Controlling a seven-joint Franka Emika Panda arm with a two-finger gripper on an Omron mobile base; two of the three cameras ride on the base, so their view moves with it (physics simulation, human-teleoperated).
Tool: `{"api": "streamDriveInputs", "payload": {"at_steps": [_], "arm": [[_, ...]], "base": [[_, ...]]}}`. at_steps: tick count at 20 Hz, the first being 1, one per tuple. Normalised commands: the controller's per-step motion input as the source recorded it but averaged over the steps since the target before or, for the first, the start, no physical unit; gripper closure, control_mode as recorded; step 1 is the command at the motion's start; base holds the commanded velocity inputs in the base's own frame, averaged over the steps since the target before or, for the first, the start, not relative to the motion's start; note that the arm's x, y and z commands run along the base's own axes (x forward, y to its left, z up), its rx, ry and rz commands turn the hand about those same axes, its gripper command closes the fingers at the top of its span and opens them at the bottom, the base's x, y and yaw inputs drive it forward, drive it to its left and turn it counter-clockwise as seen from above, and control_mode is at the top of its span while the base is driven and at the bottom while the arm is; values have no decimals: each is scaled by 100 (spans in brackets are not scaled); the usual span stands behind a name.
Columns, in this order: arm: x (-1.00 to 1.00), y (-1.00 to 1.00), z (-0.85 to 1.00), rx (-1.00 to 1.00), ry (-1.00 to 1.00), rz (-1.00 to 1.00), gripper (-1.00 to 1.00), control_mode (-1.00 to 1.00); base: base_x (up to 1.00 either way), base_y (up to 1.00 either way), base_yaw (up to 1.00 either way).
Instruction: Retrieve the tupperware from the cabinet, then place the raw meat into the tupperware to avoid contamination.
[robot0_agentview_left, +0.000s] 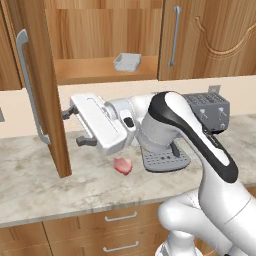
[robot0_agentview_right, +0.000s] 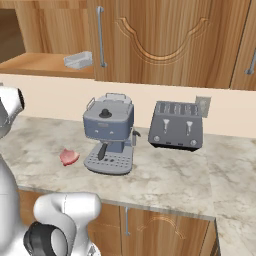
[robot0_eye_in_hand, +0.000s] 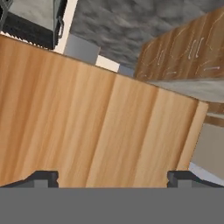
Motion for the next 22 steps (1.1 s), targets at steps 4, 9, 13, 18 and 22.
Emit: {"api": "streamDriveInputs", "payload": {"at_steps": [4, 9, 13, 18, 22], "arm": [[8, -65, 1, -14, -1, -6, -100, -100], [12, -73, -7, -15, -3, -6, -100, -100], [24, -62, -44, -10, -10, -1, -100, -100], [28, -43, -2, -24, -8, -10, -100, -100], [13, -5, 0, -40, -12, -26, -100, -100]], "base": [[0, 0, 0], [0, 0, 0], [0, 0, 0], [0, 0, 0], [0, 0, 0]]}}
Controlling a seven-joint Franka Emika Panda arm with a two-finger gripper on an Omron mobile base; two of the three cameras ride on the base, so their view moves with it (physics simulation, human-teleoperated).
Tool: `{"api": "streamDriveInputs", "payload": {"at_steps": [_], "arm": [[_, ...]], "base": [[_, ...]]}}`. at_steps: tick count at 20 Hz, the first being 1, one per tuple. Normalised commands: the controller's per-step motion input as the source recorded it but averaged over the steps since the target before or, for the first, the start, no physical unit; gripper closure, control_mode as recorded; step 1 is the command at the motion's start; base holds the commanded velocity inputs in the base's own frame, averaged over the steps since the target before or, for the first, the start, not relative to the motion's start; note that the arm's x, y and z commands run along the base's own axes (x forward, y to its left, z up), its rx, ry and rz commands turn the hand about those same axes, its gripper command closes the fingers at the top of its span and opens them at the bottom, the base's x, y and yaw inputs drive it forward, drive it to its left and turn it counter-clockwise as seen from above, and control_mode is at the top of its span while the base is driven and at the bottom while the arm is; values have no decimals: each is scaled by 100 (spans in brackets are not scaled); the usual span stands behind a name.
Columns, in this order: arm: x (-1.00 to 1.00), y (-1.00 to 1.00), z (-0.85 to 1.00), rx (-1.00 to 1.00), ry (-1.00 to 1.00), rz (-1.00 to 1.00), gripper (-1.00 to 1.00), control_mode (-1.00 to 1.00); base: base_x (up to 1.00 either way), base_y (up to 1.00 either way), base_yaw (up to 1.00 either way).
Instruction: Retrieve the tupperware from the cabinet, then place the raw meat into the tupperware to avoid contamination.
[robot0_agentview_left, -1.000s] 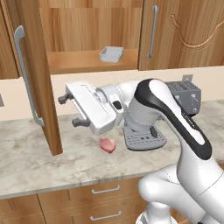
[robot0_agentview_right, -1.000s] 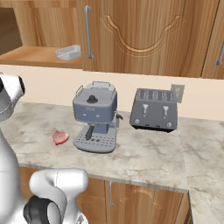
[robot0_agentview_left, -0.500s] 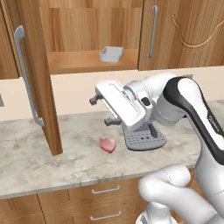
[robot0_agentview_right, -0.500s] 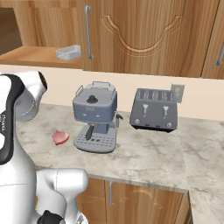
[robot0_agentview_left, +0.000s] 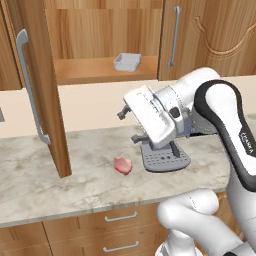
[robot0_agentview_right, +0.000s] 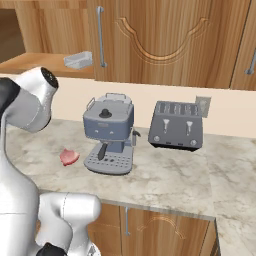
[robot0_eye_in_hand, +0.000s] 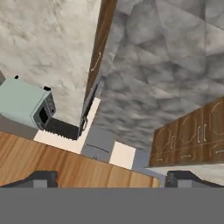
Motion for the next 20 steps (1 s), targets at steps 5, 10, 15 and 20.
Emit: {"api": "streamDriveInputs", "payload": {"at_steps": [5, 10, 15, 20], "arm": [[11, -1, -1, -40, -6, -32, -100, -100], [0, -6, -11, -37, -9, -33, -100, -100], [8, -11, -14, -40, -12, -26, -100, -100], [55, -30, -3, -37, -7, -11, -100, -100]], "base": [[0, 0, 0], [0, 0, 0], [0, 0, 0], [0, 0, 0]]}}
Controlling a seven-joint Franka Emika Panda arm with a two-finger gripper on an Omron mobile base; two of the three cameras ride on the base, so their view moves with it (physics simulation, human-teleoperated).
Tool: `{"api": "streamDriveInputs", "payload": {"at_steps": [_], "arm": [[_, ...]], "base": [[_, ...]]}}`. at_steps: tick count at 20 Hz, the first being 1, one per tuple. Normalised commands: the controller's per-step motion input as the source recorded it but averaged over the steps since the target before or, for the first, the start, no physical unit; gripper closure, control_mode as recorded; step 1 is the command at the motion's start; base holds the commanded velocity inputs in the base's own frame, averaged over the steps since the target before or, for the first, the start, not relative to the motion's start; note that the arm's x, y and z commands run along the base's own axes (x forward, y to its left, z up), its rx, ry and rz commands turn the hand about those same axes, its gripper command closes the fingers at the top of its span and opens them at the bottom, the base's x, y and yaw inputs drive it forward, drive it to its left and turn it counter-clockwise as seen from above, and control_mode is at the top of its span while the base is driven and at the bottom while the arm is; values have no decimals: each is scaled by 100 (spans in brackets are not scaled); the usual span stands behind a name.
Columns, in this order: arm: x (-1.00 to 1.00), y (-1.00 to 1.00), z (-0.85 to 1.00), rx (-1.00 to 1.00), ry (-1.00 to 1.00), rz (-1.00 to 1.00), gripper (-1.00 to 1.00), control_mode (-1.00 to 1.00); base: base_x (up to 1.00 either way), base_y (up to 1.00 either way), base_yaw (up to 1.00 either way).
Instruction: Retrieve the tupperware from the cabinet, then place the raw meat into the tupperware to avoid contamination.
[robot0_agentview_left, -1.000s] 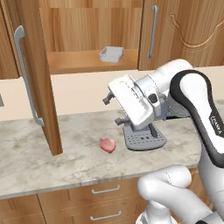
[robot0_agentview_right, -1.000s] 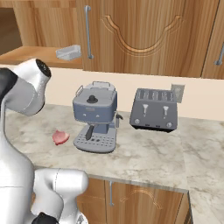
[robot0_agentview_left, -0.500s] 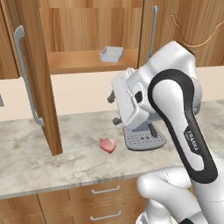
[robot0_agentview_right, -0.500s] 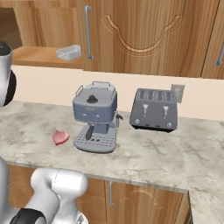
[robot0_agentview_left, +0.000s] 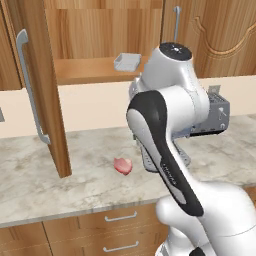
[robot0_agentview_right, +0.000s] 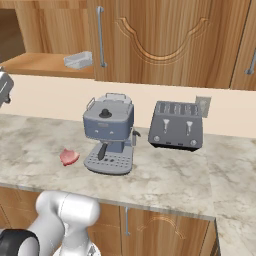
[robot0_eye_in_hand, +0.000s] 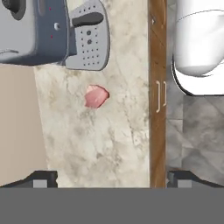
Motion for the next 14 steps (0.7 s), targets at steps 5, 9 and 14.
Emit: {"api": "streamDriveInputs", "payload": {"at_steps": [5, 9, 14], "arm": [[56, -38, 0, -31, -1, -12, -100, -100], [43, -29, -42, -18, -13, -16, -100, -100], [49, -9, -10, -17, -21, -15, -100, -100]], "base": [[0, 0, 0], [0, 0, 0], [0, 0, 0]]}}
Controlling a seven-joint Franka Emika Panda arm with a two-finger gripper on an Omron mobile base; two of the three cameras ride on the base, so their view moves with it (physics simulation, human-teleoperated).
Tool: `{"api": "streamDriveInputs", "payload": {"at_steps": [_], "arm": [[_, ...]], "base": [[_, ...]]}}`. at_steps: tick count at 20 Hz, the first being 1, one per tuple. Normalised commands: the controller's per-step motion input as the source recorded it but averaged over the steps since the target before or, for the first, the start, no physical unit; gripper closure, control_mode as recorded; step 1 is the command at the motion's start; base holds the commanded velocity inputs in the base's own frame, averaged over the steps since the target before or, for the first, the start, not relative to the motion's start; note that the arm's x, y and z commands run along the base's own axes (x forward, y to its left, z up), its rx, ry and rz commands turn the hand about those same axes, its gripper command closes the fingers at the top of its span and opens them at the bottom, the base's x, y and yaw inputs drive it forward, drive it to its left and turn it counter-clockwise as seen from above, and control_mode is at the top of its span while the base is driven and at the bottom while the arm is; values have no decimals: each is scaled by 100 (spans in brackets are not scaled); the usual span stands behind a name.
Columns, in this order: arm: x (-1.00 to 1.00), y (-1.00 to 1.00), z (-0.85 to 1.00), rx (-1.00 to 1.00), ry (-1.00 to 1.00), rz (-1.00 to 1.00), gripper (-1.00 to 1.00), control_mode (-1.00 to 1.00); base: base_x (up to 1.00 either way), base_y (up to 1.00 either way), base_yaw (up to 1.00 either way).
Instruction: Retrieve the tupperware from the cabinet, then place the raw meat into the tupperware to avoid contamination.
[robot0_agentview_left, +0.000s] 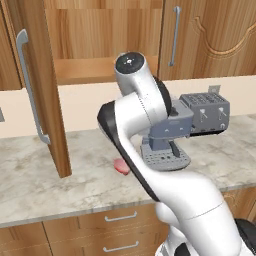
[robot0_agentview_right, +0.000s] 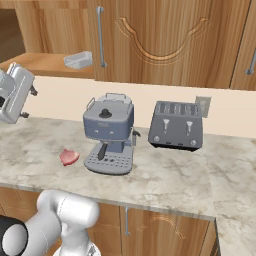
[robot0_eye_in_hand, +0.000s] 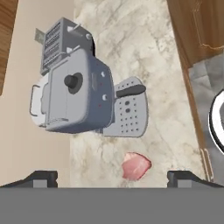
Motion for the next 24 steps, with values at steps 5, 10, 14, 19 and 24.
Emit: {"api": "streamDriveInputs", "payload": {"at_steps": [5, 10, 14, 19, 24], "arm": [[38, -4, 34, -5, -5, -4, -100, -100], [26, -5, 6, -2, 15, -2, -100, -100], [37, -4, 28, 0, 10, -2, -100, -100], [27, 4, 23, -2, 2, -2, -100, -100], [40, 7, 0, -7, -1, 0, -100, -100]], "base": [[0, 0, 0], [0, 0, 0], [0, 0, 0], [0, 0, 0], [0, 0, 0]]}}
